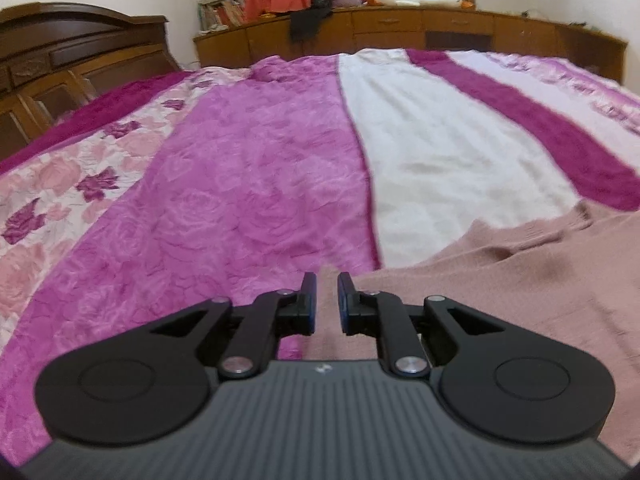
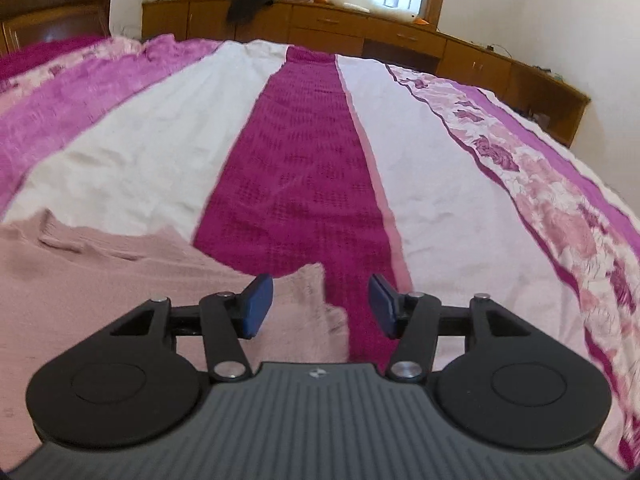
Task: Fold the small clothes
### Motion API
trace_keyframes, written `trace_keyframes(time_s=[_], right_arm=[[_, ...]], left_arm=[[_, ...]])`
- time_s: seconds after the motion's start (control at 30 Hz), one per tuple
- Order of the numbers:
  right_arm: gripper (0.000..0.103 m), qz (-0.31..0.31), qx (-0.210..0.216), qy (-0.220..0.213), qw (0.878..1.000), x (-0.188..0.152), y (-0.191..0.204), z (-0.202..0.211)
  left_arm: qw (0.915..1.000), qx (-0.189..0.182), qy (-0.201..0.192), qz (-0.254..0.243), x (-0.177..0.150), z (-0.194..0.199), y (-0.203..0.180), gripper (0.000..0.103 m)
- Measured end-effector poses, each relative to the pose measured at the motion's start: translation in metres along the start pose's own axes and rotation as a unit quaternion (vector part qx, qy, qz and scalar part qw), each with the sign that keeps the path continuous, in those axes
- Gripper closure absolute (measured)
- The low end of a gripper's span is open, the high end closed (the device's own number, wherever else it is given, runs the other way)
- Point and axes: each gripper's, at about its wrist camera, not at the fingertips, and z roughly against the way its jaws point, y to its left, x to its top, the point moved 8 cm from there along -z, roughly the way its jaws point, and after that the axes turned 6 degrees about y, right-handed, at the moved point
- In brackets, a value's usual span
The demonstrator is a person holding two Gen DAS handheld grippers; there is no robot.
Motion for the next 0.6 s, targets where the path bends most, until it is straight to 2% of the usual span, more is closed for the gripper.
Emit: trace_keyframes(time_s=[0.07, 0.13, 0.17, 0.23, 0.37, 0.43, 0.47, 0.5, 0.6], right_arm=[[0.042, -0.014, 0.021, 0.003, 1.0, -0.007, 0.007, 0.01], [0.042, -0.029, 0.042, 0.007, 0.999, -0.015, 0.015, 0.017], [0.042, -0.036, 0.05, 0.01, 0.998, -0.019, 0.019, 0.02], [0.042, -0.05, 0.068, 0.013, 0.996, -0.029, 0.028, 0.025], [0.042, -0.067, 0.093, 0.018, 0.993, -0.047, 0.043, 0.028], [0.042, -0.069, 0.095, 0.017, 0.993, -0.054, 0.047, 0.027], [0.042, -0.07, 0.097, 0.016, 0.993, -0.057, 0.048, 0.026], [0.042, -0.07, 0.099, 0.015, 0.993, -0.06, 0.049, 0.026], [0.042, -0.071, 0.105, 0.013, 0.992, -0.064, 0.05, 0.025]], left_arm=[[0.9996, -0.027, -0.004, 0.0, 0.005, 0.007, -0.009, 0.082], [0.9986, -0.051, -0.011, -0.002, 0.008, 0.011, -0.023, 0.063], [0.9981, -0.061, -0.013, -0.006, 0.009, 0.012, -0.03, 0.061], [0.9965, -0.078, -0.016, -0.025, 0.011, 0.011, -0.049, 0.061], [0.9946, -0.082, -0.009, -0.063, 0.014, -0.007, -0.08, 0.062], [0.9923, -0.111, 0.003, -0.054, 0.015, -0.018, -0.09, 0.066], [0.9905, -0.128, 0.008, -0.05, 0.015, -0.023, -0.093, 0.072], [0.9877, -0.148, 0.013, -0.049, 0.015, -0.026, -0.096, 0.084], [0.9795, -0.195, 0.026, -0.045, 0.013, -0.033, -0.108, 0.083]])
